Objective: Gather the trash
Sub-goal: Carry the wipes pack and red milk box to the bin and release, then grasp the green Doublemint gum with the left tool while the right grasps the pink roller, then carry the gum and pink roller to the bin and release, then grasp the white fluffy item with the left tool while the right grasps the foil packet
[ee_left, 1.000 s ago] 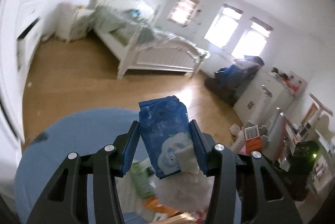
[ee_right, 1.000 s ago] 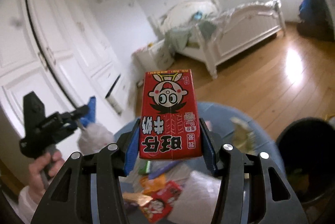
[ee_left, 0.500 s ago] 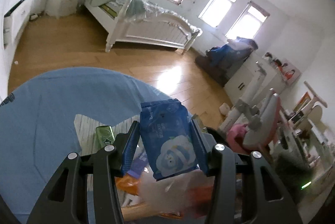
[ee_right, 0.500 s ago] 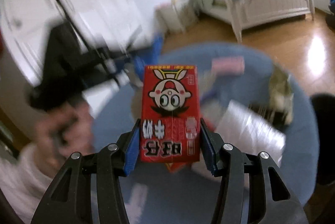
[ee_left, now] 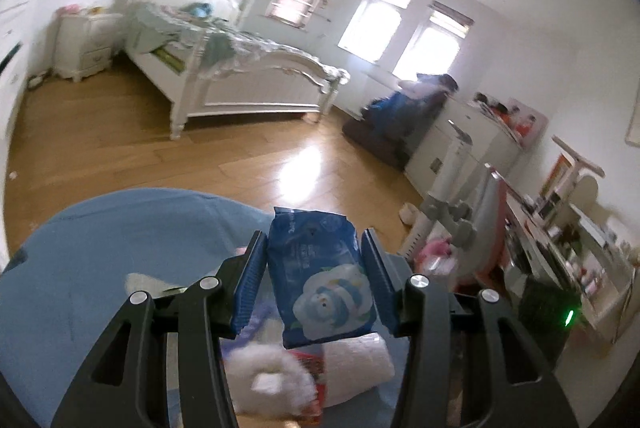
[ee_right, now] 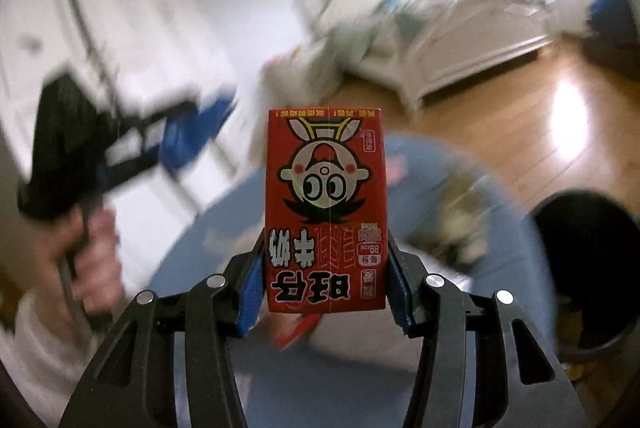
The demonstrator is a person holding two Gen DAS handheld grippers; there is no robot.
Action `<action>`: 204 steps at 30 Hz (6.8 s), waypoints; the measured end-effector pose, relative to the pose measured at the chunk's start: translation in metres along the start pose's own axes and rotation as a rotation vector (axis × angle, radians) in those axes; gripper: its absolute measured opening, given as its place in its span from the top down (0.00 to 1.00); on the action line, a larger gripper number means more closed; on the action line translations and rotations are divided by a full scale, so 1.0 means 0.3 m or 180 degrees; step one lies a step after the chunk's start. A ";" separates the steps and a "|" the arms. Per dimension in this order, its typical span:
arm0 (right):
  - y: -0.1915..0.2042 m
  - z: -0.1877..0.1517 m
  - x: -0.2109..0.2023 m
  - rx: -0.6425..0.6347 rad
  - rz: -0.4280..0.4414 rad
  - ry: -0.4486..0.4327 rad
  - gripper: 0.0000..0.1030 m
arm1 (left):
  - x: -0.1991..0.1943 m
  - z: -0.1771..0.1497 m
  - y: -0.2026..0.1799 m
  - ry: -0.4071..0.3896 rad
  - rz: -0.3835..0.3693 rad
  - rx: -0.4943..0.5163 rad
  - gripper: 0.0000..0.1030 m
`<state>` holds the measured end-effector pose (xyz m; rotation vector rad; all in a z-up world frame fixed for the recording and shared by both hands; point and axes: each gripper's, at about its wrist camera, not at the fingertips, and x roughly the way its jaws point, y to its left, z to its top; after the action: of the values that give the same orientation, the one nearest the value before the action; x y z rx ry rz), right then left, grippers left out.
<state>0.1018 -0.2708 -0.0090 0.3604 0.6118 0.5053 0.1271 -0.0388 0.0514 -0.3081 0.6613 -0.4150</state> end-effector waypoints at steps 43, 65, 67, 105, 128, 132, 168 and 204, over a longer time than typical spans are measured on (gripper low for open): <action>-0.949 -0.058 -0.039 0.1199 -0.1314 -0.0063 0.19 | 0.885 -0.175 -0.515 0.1288 -0.0812 0.0433 0.18; -0.185 0.109 0.174 -0.0069 -0.0455 0.0503 0.19 | 0.176 -0.095 0.218 0.0774 0.0631 -0.0343 0.19; -0.088 0.129 0.247 -0.0301 -0.0399 0.0672 0.19 | 0.204 -0.130 0.307 0.0955 0.0767 -0.0460 0.19; 0.110 0.160 0.345 -0.0149 0.0149 0.0503 0.32 | 0.182 -0.188 0.432 0.0807 0.1167 0.0028 0.81; -0.101 0.117 -0.101 0.0268 -0.0159 -0.0491 0.32 | 0.063 0.027 -0.143 0.0189 -0.0119 0.0551 0.70; -0.207 0.192 -0.275 0.0234 -0.0574 -0.0967 0.32 | 0.165 0.059 -0.361 0.0200 -0.0582 0.0777 0.70; -0.930 -0.086 -0.031 0.1520 -0.0917 -0.0161 0.16 | 0.925 -0.189 -0.529 0.1398 -0.0763 0.0568 0.32; 0.049 -0.270 0.282 -0.0095 -0.0725 0.1346 0.33 | 0.194 -0.334 0.179 0.1141 0.0147 -0.0085 0.56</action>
<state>0.1060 -0.1984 -0.1022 0.1506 1.0403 0.3716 0.1184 -0.0332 -0.0761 -0.2447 1.0232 -0.4215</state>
